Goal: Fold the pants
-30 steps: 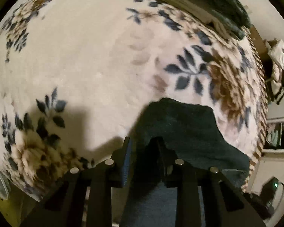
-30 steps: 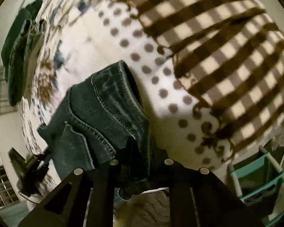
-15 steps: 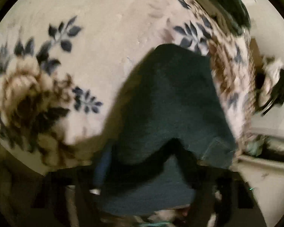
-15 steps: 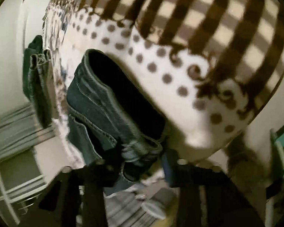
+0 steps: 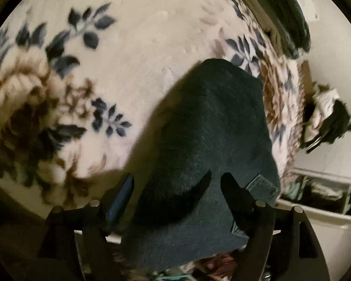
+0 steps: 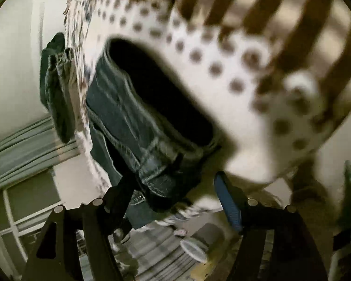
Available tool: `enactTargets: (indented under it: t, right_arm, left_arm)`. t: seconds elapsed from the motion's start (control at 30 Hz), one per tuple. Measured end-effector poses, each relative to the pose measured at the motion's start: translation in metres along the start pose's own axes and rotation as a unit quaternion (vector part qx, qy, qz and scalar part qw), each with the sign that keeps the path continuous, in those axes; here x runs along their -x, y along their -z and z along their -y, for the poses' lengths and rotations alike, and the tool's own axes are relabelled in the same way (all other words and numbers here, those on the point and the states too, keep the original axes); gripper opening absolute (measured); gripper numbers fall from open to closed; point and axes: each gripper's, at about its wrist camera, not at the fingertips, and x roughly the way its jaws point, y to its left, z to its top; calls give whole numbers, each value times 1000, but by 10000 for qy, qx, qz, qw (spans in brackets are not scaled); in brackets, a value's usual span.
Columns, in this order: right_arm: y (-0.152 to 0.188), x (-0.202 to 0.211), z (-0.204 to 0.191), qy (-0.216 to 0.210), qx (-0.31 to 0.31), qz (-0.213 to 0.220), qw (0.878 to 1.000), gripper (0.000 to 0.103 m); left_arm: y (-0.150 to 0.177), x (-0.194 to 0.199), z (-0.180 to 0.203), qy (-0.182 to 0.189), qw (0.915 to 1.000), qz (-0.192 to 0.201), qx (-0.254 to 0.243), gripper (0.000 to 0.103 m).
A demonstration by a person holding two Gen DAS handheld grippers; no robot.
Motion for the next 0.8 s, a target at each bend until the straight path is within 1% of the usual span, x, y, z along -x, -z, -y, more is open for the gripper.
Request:
enactTargets:
  t: [0.03,0.07,0.13,0.17,0.2,0.23,0.3,0.43,0.47,0.5,0.53,0.57,0.6,0.63,0.67,0.7,0.73,0.8]
  right_arm:
    - [1,-4,0,-104,23,69,9999,76]
    - [2,-6,-1,-225,33,132,9997,82]
    - [0,-11,-8,-456,137,221,9986,83]
    - [0,-14,-12,-422,181,252,9986,83]
    - [-1,-17,-15,-408,229,285,9985,85]
    - [-2,-20,-17,-435,247,310,9983,87]
    - [-4,-25,-21,-532,237,419,9974,96]
    - [1,-27,-30,-477,360,688,9958,97]
    - [4,-27,-32,-438,370,752,9955,94]
    - [6,-26,-32,-349,373,832,9952,81]
    - [9,-25,-32,-216,363,905,9950,71]
    - [10,-22,-30,-209,305,947,9948,57]
    - [11,-19,-27,-269,224,977,9946,49]
    - [13,-15,-27,-281,162,1018,9943,45]
    - [16,-12,-30,-268,155,1044,9941,39]
    - [18,-10,-34,-233,191,1057,9939,36]
    - [22,-8,-42,-142,274,1065,9938,35]
    - [25,-4,-52,-92,327,1066,9937,32]
  left_arm:
    - [-1,-5,-2,65,10000,-24,53,76]
    - [-2,-8,-5,133,9998,-64,100,76]
    - [-5,-18,-8,248,9994,-165,167,80]
    - [-7,-19,-8,296,9993,-176,134,84]
    - [-9,-20,-5,338,9992,-193,94,88]
    - [-10,-21,-2,336,9992,-213,58,88]
    - [-13,-24,4,267,9992,-278,-77,89]
    - [-14,-27,8,206,9991,-305,-189,89]
    - [-13,-27,11,192,9992,-279,-232,89]
    - [-13,-28,14,185,9991,-256,-290,89]
    - [-11,-28,18,259,9987,-199,-402,88]
    - [-10,-27,23,287,9984,-141,-475,83]
    - [-9,-25,25,263,9982,-91,-537,69]
    - [-9,-25,26,203,9981,-50,-578,60]
    - [-7,-20,25,167,9980,-9,-608,44]
    - [-7,-18,24,222,9982,24,-563,35]
    - [-6,-15,23,276,9982,53,-522,32]
    - [-3,-3,29,266,9979,132,-577,28]
